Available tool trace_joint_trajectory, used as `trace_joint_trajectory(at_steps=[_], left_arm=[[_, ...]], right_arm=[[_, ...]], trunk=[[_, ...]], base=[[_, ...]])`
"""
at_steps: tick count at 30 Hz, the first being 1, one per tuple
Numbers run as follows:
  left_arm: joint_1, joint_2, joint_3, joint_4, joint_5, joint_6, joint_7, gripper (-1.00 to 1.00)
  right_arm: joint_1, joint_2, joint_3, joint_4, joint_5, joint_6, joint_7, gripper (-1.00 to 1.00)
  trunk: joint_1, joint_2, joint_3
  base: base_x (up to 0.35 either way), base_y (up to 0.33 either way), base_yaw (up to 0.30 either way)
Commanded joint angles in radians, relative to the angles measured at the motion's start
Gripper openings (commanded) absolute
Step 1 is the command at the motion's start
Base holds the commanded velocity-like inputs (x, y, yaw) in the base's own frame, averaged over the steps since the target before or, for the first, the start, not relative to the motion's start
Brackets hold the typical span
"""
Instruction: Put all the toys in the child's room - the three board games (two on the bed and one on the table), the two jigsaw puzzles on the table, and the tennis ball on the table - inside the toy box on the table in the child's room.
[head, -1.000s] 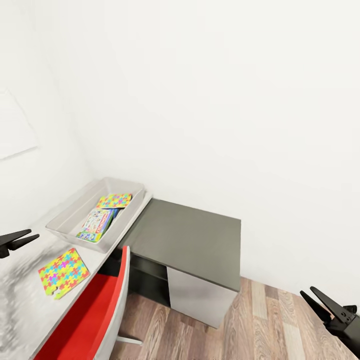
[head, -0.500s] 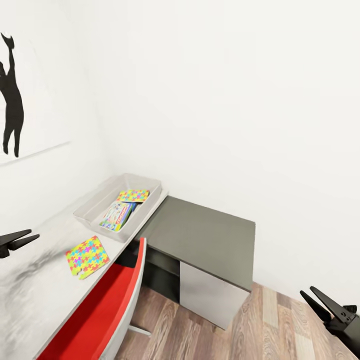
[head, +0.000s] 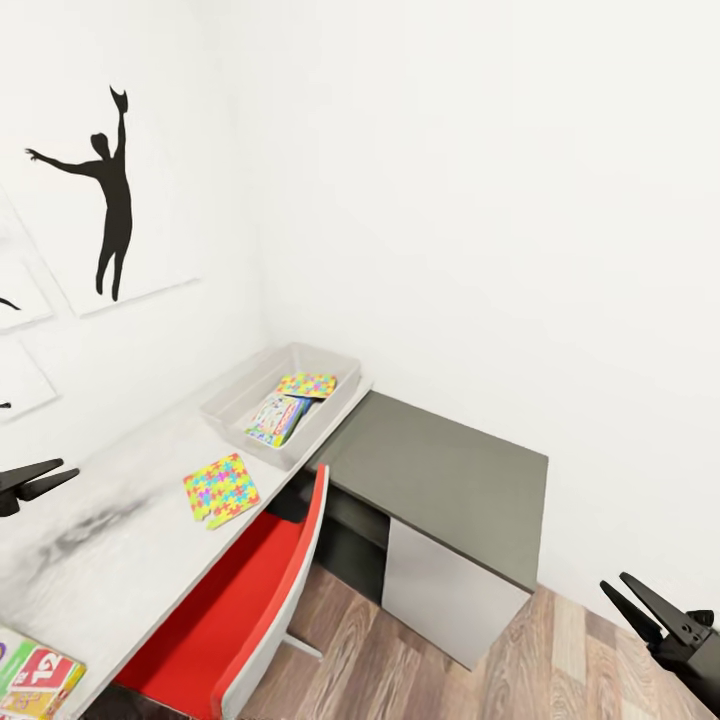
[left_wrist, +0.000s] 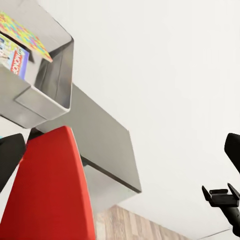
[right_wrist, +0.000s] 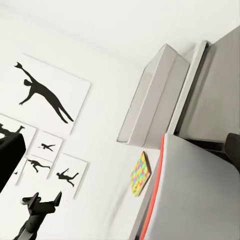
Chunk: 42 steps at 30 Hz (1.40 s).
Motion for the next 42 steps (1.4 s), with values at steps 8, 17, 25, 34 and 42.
trace_joint_trajectory(at_steps=[8, 17, 25, 34, 42], left_arm=[[-0.001, 0.000, 0.000, 0.000, -0.001, 0.011, -0.004, 1.00], [-0.001, 0.000, 0.000, 0.000, -0.001, 0.009, -0.004, 1.00], [-0.001, 0.000, 0.000, 0.000, -0.001, 0.009, -0.004, 1.00], [-0.001, 0.000, 0.000, 0.000, -0.001, 0.008, -0.004, 1.00], [-0.001, -0.001, 0.000, 0.000, -0.001, 0.008, -0.004, 1.00]], right_arm=[[0.001, 0.000, 0.000, -0.001, -0.004, 0.006, -0.001, 1.00], [0.003, 0.002, 0.000, -0.019, -0.003, 0.006, -0.001, 1.00], [0.004, 0.005, 0.001, -0.043, -0.001, 0.006, -0.001, 1.00], [0.005, 0.006, 0.001, -0.046, 0.002, 0.006, -0.001, 1.00], [0.005, 0.005, 0.001, -0.047, 0.002, 0.006, -0.001, 1.00]], trunk=[[0.001, -0.002, 0.007], [0.001, -0.002, 0.018], [0.001, -0.002, 0.029], [0.001, -0.002, 0.040], [0.001, -0.002, 0.050]], base=[[-0.005, 0.000, 0.229], [-0.001, 0.000, 0.211], [0.000, 0.000, 0.205], [0.000, 0.000, 0.204], [0.000, 0.000, 0.204]])
